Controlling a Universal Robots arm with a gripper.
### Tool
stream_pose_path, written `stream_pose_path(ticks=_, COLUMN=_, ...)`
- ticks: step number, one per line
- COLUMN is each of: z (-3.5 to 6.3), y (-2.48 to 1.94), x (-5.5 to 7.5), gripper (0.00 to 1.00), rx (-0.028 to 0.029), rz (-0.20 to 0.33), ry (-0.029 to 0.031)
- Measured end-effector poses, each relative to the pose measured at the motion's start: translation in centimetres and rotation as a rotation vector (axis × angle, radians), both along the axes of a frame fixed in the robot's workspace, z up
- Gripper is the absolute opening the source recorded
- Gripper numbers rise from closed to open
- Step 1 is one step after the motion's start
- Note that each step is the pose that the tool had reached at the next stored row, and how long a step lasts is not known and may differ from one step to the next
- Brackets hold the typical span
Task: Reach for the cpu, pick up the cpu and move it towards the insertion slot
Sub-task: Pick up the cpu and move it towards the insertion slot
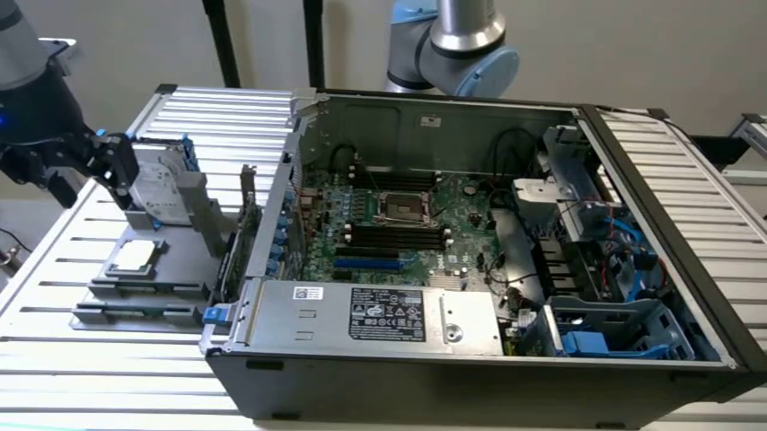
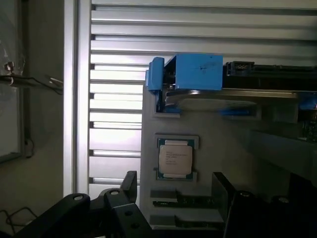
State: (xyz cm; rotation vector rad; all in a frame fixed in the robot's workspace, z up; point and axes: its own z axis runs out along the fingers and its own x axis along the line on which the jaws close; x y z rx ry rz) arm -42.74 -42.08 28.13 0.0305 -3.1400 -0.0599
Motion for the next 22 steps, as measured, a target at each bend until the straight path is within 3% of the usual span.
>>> stream_pose_path(ticks=8, z=-1.46, y=-0.88, x=0.0, gripper=0.71, rx=0.0000, rz=0.000, ry=0.0000)
stream_pose_path(ticks=22, z=-4.00, y=-0.93, x=0.8, gripper=0.71, rx=0.0001, rz=0.000, ry=0.0000)
